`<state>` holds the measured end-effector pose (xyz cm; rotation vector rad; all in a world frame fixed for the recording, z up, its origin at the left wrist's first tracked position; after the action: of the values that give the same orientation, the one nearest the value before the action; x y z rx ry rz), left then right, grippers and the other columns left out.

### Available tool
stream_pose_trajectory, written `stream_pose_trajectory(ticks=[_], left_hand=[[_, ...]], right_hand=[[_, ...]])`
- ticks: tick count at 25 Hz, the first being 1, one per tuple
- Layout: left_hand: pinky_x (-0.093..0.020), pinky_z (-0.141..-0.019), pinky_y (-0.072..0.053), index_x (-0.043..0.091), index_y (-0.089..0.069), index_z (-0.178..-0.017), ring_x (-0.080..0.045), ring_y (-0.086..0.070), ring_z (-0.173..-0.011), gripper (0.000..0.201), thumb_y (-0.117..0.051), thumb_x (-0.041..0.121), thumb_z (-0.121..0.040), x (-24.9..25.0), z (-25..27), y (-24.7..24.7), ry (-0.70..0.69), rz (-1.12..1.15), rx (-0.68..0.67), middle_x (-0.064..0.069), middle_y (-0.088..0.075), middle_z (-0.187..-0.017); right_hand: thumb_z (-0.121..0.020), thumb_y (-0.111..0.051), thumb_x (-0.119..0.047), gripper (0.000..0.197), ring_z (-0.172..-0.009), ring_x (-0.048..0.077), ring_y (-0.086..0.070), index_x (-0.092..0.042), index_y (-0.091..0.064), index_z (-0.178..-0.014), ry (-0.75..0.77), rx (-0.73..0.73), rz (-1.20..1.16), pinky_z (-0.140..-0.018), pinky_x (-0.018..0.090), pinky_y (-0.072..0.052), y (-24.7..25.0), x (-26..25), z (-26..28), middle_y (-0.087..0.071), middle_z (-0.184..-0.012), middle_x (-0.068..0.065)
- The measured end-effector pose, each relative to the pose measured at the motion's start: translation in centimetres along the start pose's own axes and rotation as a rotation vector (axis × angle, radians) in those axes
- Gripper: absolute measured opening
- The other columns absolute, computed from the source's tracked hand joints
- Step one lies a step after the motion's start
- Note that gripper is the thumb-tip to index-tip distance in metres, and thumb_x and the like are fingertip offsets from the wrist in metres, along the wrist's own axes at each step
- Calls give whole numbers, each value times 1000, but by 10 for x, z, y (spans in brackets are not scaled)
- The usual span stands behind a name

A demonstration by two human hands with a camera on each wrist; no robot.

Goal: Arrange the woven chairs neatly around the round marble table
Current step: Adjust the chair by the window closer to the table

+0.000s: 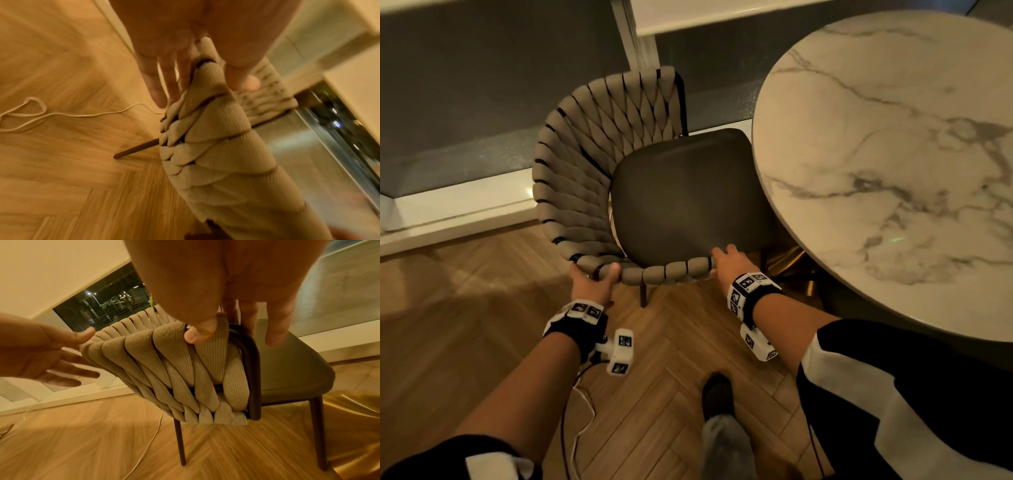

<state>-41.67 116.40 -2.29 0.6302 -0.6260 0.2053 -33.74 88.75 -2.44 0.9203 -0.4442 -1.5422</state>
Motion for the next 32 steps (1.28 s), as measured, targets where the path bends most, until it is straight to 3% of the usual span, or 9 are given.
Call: stream_pose_trajectory(ticks=[2, 6, 9, 12, 15, 19, 22, 27, 32], left_hand=[[-50, -75, -60, 32, -8, -151, -37, -57, -119, 107, -83, 32, -75, -5, 6, -12, -7, 5, -26, -9, -47, -144], [-48, -74, -60, 25, -9, -152, -38, -58, -117, 110, -85, 22, -73, 5, -6, -17, 47, -23, 2, -13, -48, -144], [-48, -75, -59, 26, -16, -149, -35, -63, -106, 118, -91, 40, -59, 13, -18, -2, 28, -100, -1, -11, -56, -135], [-60, -85, -56, 32, -26, -137, -35, -67, -104, 138, -88, 67, -19, 10, -43, 1, -15, -161, -1, -9, -63, -126], [-61, -87, -55, 37, -25, -134, -37, -67, -104, 125, -85, 63, -28, 2, -53, -2, -17, -151, 1, -9, -63, -126], [-61, -91, -54, 41, -16, -142, -38, -66, -108, 132, -83, 66, -30, -1, -25, -6, -54, -123, 4, -9, -61, -133], [-58, -96, -52, 35, -12, -148, -39, -64, -114, 127, -87, 58, -48, -4, 0, -12, -72, -161, 4, -11, -58, -138], [-57, -89, -57, 36, -11, -147, -38, -69, -103, 137, -82, 68, -34, -17, -11, -18, -53, -168, 0, -10, -64, -131], [-55, -101, -50, 26, -19, -149, -37, -60, -120, 116, -89, 41, -58, 8, 6, -17, -21, -161, 14, -11, -56, -139]], right_hand=[[-99, -52, -27, 36, -124, 36, -45, -18, -43, -132, -15, 0, 13, -95, 53, -49, -1, 4, 2, -41, -133, 15], [-99, -51, -27, 37, -123, 34, -46, -20, -43, -134, 40, 26, 50, -95, 50, -50, 1, 9, 1, -44, -132, 15], [-98, -50, -28, 37, -120, 37, -48, -25, -40, -133, 68, 1, 43, -93, 50, -51, -1, 2, -4, -44, -130, 15], [-98, -47, -28, 32, -113, 40, -54, -33, -37, -127, 36, -32, -21, -91, 52, -52, 1, 1, -9, -43, -128, 12], [-98, -50, -36, 30, -117, 41, -50, -35, -36, -124, 12, -68, 51, -90, 56, -50, 9, 0, -10, -44, -129, 11], [-99, -47, -38, 34, -112, 39, -56, -27, -38, -130, -2, -95, 121, -83, 50, -49, 16, -2, 3, -44, -131, 13], [-99, -45, -40, 36, -111, 38, -59, -29, -37, -133, -22, -109, 116, -82, 46, -50, 11, 12, 21, -41, -139, 13], [-99, -46, -40, 39, -118, 39, -56, -30, -36, -135, -35, -131, 96, -92, 50, -50, 16, 19, 26, -38, -144, 13], [-100, -45, -40, 38, -114, 39, -58, -31, -36, -135, -18, -124, 115, -90, 50, -51, 14, 20, 22, -41, -140, 13]])
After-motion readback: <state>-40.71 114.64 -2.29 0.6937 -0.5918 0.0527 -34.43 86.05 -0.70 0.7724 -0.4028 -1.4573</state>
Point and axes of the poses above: each hand's wrist, its own z-axis away from the middle knuckle, its own y-axis out of the back of the hand, x = y × z, the point moved 3 cm from there along -z, towards the middle knuckle
